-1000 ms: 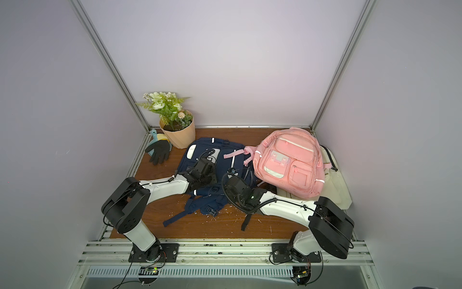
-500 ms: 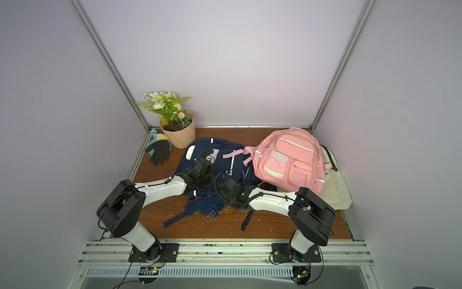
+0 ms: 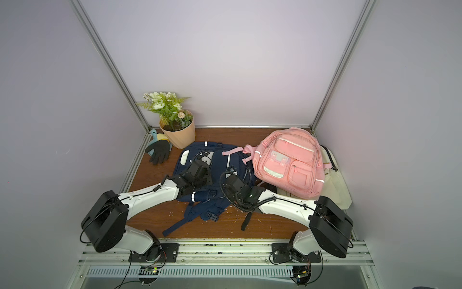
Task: Zip up the backpack
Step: Zip the zipper on the backpack.
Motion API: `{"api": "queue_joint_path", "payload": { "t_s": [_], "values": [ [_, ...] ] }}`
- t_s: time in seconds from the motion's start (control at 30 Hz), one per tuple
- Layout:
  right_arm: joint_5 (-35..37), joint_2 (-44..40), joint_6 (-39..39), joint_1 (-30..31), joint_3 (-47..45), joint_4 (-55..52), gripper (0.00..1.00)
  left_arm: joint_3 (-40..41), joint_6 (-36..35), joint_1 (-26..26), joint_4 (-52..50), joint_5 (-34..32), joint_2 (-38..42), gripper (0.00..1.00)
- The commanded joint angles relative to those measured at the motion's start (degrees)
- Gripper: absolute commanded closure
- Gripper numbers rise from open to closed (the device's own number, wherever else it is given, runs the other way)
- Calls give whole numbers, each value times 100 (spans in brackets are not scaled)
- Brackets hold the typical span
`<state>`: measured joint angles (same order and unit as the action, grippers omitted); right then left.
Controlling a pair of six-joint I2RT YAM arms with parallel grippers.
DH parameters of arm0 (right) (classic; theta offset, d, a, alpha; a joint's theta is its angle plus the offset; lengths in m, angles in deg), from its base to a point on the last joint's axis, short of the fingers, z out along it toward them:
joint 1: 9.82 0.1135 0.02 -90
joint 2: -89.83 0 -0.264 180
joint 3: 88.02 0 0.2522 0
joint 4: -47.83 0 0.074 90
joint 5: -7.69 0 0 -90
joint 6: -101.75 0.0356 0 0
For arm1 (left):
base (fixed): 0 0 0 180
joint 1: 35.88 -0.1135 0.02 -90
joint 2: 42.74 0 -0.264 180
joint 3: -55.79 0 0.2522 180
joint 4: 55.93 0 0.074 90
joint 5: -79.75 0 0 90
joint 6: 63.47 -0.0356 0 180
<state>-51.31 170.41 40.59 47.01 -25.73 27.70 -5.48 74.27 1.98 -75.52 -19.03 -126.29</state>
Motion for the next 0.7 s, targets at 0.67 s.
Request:
{"api": "queue_joint_path", "payload": {
  "t_s": [0.67],
  "values": [
    [273, -796, -579, 838, 1650, -445, 100, -271, -670, -675, -514, -895, 989, 100]
  ]
}}
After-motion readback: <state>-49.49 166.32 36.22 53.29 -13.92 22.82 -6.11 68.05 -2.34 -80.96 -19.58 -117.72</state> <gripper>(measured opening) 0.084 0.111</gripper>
